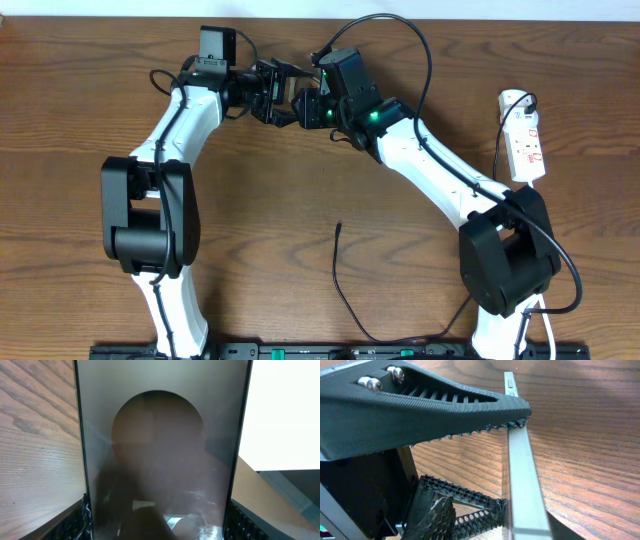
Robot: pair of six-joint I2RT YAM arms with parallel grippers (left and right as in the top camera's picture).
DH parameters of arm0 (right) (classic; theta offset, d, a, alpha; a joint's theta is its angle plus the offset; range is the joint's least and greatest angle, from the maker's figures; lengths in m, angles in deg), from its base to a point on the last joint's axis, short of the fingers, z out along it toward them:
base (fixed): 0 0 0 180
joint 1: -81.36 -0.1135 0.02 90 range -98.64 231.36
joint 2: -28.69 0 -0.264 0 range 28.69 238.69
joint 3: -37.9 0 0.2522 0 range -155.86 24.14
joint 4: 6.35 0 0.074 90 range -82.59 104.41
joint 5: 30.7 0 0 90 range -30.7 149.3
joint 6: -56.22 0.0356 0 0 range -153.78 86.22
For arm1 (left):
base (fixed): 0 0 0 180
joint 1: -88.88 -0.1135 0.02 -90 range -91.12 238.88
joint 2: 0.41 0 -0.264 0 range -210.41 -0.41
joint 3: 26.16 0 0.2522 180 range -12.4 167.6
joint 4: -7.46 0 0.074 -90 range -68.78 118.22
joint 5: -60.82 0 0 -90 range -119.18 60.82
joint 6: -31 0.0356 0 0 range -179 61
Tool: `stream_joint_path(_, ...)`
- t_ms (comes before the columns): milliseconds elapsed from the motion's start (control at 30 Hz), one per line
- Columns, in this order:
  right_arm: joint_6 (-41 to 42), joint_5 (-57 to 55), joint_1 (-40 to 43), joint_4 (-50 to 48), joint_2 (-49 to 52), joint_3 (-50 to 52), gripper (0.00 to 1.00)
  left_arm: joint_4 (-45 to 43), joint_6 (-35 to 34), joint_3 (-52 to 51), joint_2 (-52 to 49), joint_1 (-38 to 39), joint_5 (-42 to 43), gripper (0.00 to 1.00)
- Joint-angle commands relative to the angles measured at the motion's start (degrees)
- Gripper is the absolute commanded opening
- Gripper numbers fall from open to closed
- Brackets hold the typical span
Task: Plug charger to phone and switch on socket
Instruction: 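Grasp the phone's edge with the right gripper beside the left gripper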
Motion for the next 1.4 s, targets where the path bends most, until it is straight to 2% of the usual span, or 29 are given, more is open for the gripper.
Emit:
stream_joint_path(0, -0.2, 1.0, -0.3, -0.2, -0.2, -1.3, 0.36, -1.3, -0.3, 0.0, 2.6, 0.0, 2.2, 0.07)
stream_joint_path(633, -0.2, 0.9, -0.3, -0.3, -0.2, -1.3, 0.25, -1.3, -0.4, 0.0, 2.6, 0.0, 2.3, 0.07)
stream_joint_path(867, 0.3, 0.9, -0.3, -0.3, -0.2, -1.3, 0.19, -1.3, -0.4, 0.0, 2.6, 0.0, 2.7, 0.07)
stream_joint_path(1200, 1.0, 0.9, -0.3, -0.3, -0.2, -1.3, 0.01, -1.2, -0.2, 0.0, 2.6, 0.0, 2.7, 0.07)
stream_joint_path(1367, 1.3, 0.9, -0.3, -0.3, -0.2, -1.3, 0.01, -1.2, -0.2, 0.0, 2.6, 0.0, 2.7, 0.07)
